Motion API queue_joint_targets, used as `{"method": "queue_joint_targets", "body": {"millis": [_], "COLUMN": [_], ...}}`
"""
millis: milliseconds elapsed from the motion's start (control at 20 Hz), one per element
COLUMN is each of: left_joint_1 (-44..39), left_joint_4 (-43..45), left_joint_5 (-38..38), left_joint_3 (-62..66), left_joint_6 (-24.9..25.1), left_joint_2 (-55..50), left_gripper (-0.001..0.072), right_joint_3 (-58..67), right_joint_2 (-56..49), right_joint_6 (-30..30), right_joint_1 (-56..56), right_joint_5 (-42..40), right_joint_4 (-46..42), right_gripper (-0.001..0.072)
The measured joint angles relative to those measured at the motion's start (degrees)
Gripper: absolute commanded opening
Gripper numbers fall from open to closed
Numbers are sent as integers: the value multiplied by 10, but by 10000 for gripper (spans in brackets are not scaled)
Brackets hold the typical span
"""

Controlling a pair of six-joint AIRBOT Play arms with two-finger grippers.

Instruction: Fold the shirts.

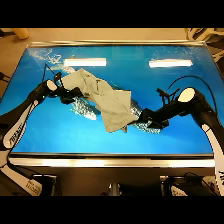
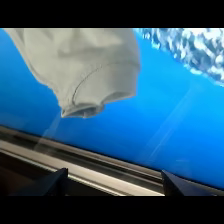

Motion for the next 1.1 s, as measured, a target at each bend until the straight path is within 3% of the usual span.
{"method": "queue_joint_targets", "body": {"millis": [50,100,150,200,300,450,500,550,600,650,900,1100], "left_joint_1": [0,0,1,1,1,1,1,1,1,1,1,-2], "left_joint_4": [-14,-27,-36,-44,-58,-68,-70,-71,-72,-72,-10,89], "left_joint_5": [20,39,54,65,92,108,110,109,106,100,59,36], "left_joint_3": [0,1,0,0,0,1,2,2,2,2,2,2], "left_joint_6": [0,0,0,0,-1,-3,-2,-2,4,16,75,105], "left_joint_2": [-5,-11,-16,-20,-23,-23,-19,-13,-4,8,123,307], "left_gripper": [680,510,386,319,29,27,27,27,27,26,25,25], "right_joint_3": [-12,-24,-33,-43,-54,-62,-63,-64,-65,-65,-24,121], "right_joint_2": [0,-1,-1,-3,-14,-38,-46,-53,-60,-66,-58,35], "right_joint_6": [-8,-14,-20,-24,-38,-64,-71,-77,-81,-83,-124,-122], "right_joint_1": [0,1,1,1,1,1,1,1,1,1,0,0], "right_joint_5": [-7,-19,-30,-43,-67,-100,-120,-141,-162,-185,-225,-188], "right_joint_4": [11,22,30,38,59,97,105,111,116,120,111,0], "right_gripper": [632,633,633,632,628,624,592,433,141,19,18,19]}}
